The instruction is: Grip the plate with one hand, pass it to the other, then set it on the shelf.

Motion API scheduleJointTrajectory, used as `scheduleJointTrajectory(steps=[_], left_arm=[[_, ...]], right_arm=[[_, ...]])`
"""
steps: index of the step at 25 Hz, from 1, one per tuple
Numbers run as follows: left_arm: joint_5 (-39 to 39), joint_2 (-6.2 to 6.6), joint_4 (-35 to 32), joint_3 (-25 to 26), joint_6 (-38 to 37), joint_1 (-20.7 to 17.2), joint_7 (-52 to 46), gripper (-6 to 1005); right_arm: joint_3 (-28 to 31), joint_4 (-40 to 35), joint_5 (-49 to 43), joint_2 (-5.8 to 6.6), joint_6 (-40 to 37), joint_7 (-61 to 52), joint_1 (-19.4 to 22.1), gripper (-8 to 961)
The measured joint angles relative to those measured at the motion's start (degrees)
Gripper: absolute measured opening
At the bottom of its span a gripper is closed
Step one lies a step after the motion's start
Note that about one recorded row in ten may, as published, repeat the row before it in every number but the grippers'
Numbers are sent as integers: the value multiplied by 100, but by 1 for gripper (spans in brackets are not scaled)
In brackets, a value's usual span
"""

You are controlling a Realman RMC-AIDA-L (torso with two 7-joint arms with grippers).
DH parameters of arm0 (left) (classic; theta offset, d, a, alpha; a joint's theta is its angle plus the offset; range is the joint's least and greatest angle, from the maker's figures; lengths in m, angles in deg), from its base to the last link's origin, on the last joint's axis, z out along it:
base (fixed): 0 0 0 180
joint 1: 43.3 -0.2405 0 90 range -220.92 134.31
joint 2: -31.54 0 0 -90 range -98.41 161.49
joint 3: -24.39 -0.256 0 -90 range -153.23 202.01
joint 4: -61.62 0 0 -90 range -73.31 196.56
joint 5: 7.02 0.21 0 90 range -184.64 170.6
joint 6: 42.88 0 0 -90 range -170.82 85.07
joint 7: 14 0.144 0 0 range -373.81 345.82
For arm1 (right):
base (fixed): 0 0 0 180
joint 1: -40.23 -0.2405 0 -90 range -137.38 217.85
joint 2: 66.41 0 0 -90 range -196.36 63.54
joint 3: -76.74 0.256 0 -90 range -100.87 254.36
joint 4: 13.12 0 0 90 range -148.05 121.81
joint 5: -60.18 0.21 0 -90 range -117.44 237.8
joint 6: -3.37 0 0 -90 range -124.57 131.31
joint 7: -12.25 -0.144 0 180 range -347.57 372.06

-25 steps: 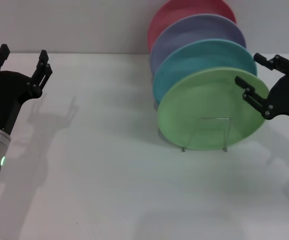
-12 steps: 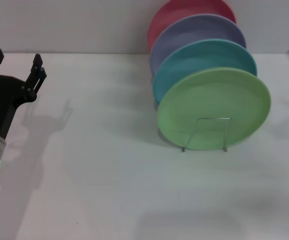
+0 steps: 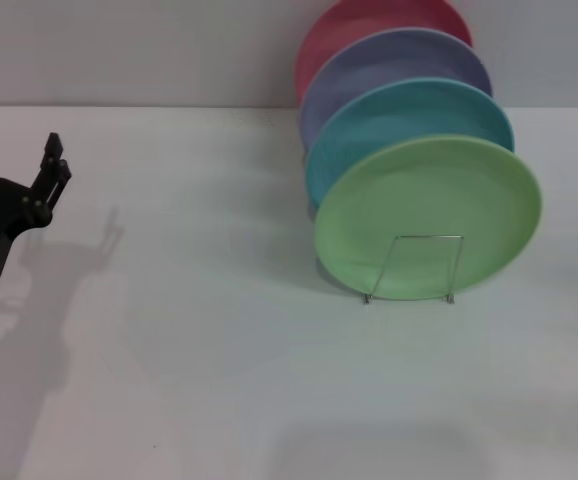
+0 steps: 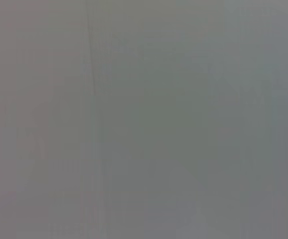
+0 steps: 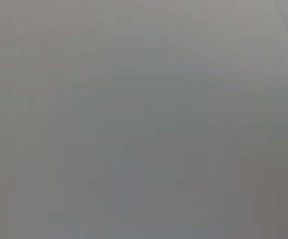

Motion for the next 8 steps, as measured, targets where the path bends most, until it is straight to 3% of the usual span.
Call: scheduleJointTrajectory(steps=[8], left_arm=[[-86,1,-330,-5,-227,44,0,813]], right_arm=[[17,-80,31,-3,-257,22,-38,828]])
